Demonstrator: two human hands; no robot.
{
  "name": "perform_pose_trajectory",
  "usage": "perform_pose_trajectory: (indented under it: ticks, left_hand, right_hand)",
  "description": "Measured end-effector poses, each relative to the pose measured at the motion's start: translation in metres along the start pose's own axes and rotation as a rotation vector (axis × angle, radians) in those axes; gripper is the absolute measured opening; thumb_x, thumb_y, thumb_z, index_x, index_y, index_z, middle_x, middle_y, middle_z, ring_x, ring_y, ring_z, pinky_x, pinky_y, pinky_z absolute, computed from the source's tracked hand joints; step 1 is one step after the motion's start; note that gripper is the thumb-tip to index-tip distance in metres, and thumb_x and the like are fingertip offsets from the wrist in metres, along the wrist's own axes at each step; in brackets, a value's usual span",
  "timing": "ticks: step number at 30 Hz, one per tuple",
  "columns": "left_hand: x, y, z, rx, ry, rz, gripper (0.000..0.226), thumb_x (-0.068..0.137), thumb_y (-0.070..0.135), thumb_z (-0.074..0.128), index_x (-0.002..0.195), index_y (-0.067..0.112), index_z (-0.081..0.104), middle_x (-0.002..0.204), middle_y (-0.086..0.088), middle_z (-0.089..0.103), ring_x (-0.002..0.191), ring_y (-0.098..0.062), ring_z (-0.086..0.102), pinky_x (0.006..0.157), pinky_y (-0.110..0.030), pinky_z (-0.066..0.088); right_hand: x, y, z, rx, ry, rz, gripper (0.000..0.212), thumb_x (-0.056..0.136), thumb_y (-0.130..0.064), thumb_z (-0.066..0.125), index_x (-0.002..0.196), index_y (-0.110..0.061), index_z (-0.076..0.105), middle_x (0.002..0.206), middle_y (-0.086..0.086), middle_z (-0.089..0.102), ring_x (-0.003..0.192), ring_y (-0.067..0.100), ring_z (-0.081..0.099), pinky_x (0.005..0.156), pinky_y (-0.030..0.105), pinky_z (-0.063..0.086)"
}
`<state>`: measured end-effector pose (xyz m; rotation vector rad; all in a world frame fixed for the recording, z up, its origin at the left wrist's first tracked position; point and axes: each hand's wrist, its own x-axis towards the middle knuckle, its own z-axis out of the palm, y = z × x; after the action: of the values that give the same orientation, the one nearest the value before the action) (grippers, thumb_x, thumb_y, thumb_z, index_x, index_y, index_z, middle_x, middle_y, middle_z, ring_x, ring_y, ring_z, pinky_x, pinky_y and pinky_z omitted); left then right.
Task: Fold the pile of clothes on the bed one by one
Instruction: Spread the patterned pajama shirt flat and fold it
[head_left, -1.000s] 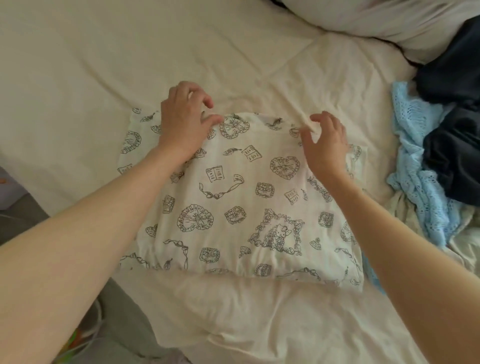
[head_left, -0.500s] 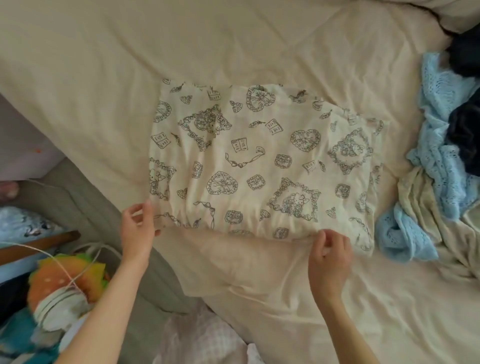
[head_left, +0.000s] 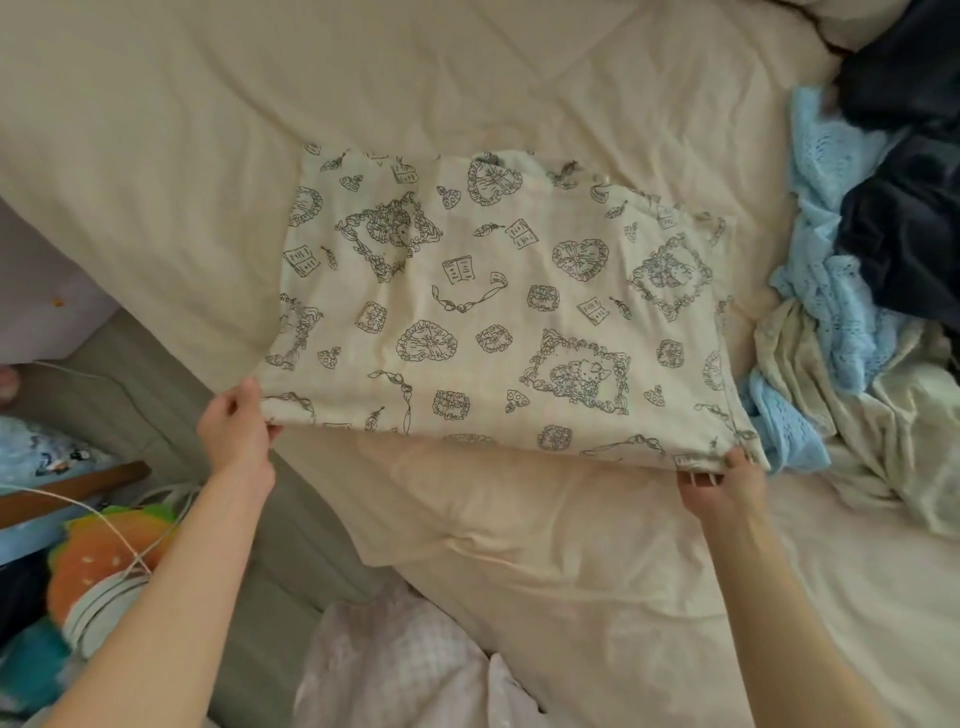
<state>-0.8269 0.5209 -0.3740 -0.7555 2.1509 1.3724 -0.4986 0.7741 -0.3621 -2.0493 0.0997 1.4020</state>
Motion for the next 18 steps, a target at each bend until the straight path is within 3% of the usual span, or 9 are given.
perform_pose_trajectory:
  ticks: [2, 4, 6, 8, 10, 13, 16, 18]
  left_hand:
    - [0.0, -0.002, 0.001, -0.004, 0.009, -0.007, 0.017, 0.099, 0.024, 0.046, 0.088, 0.015, 0.055, 0.085, 0.001, 0.058, 0.079, -0.011, 0.057, 0.065, -0.023, 0.051]
    - [-0.001, -0.007, 0.004, -0.015, 0.032, -0.067, 0.023, 0.1, 0.027, 0.043, 0.105, 0.01, 0.058, 0.094, -0.005, 0.06, 0.082, -0.016, 0.059, 0.066, -0.026, 0.052]
    - [0.001, -0.012, 0.002, -0.105, 0.044, -0.182, 0.033, 0.101, 0.032, 0.039, 0.109, 0.007, 0.058, 0.1, -0.009, 0.06, 0.082, -0.019, 0.06, 0.068, -0.03, 0.052]
    - [0.001, -0.017, -0.003, -0.239, -0.051, -0.295, 0.043, 0.099, 0.046, 0.035, 0.1, 0.009, 0.057, 0.101, -0.008, 0.062, 0.086, -0.02, 0.061, 0.071, -0.034, 0.052]
    - [-0.002, -0.026, -0.008, -0.332, -0.212, -0.374, 0.047, 0.095, 0.056, 0.035, 0.099, 0.014, 0.056, 0.103, -0.006, 0.06, 0.094, -0.019, 0.06, 0.078, -0.034, 0.051]
    - [-0.012, -0.036, -0.007, -0.35, -0.344, -0.431, 0.041, 0.09, 0.053, 0.048, 0.101, 0.015, 0.054, 0.105, -0.004, 0.056, 0.098, -0.016, 0.057, 0.089, -0.035, 0.047]
    - [-0.022, -0.033, 0.004, -0.378, -0.342, -0.477, 0.025, 0.092, 0.037, 0.056, 0.098, 0.013, 0.053, 0.102, -0.003, 0.053, 0.096, -0.015, 0.055, 0.098, -0.035, 0.044]
    - [-0.027, -0.028, 0.01, -0.391, -0.285, -0.482, 0.015, 0.094, 0.029, 0.055, 0.095, 0.014, 0.054, 0.1, -0.003, 0.053, 0.093, -0.015, 0.055, 0.101, -0.036, 0.042]
  right_hand:
    - [0.002, 0.003, -0.001, -0.031, 0.004, 0.004, 0.034, 0.097, -0.014, 0.051, 0.131, -0.017, 0.052, 0.127, 0.002, 0.061, 0.111, 0.021, 0.061, 0.086, 0.04, 0.052]
    - [0.002, 0.008, 0.0, -0.108, 0.021, 0.003, 0.037, 0.096, -0.013, 0.053, 0.133, -0.015, 0.049, 0.128, 0.006, 0.059, 0.115, 0.025, 0.059, 0.091, 0.043, 0.05]
    - [-0.003, 0.015, -0.001, -0.244, 0.052, -0.098, 0.039, 0.095, -0.011, 0.054, 0.133, -0.01, 0.048, 0.126, 0.008, 0.059, 0.112, 0.026, 0.059, 0.092, 0.04, 0.051]
    - [-0.011, 0.024, -0.006, -0.547, 0.141, -0.433, 0.043, 0.092, -0.011, 0.054, 0.134, -0.004, 0.046, 0.125, 0.01, 0.056, 0.112, 0.026, 0.056, 0.091, 0.034, 0.047]
    - [-0.02, 0.035, -0.015, -0.993, 0.139, -0.869, 0.053, 0.092, -0.014, 0.053, 0.141, -0.003, 0.038, 0.142, 0.017, 0.043, 0.131, 0.029, 0.039, 0.108, 0.037, 0.031]
    - [-0.038, 0.058, -0.015, -1.368, -0.023, -1.254, 0.056, 0.094, -0.019, 0.052, 0.146, -0.005, 0.032, 0.154, 0.019, 0.025, 0.143, 0.032, 0.02, 0.116, 0.046, 0.014]
    - [-0.06, 0.097, 0.002, -1.562, -0.365, -1.489, 0.049, 0.094, -0.022, 0.054, 0.141, -0.012, 0.044, 0.152, 0.017, 0.031, 0.142, 0.035, 0.024, 0.114, 0.054, 0.013]
    - [-0.068, 0.12, 0.012, -1.724, -0.561, -1.541, 0.047, 0.095, -0.026, 0.051, 0.141, -0.017, 0.044, 0.154, 0.013, 0.029, 0.144, 0.033, 0.021, 0.114, 0.054, 0.009]
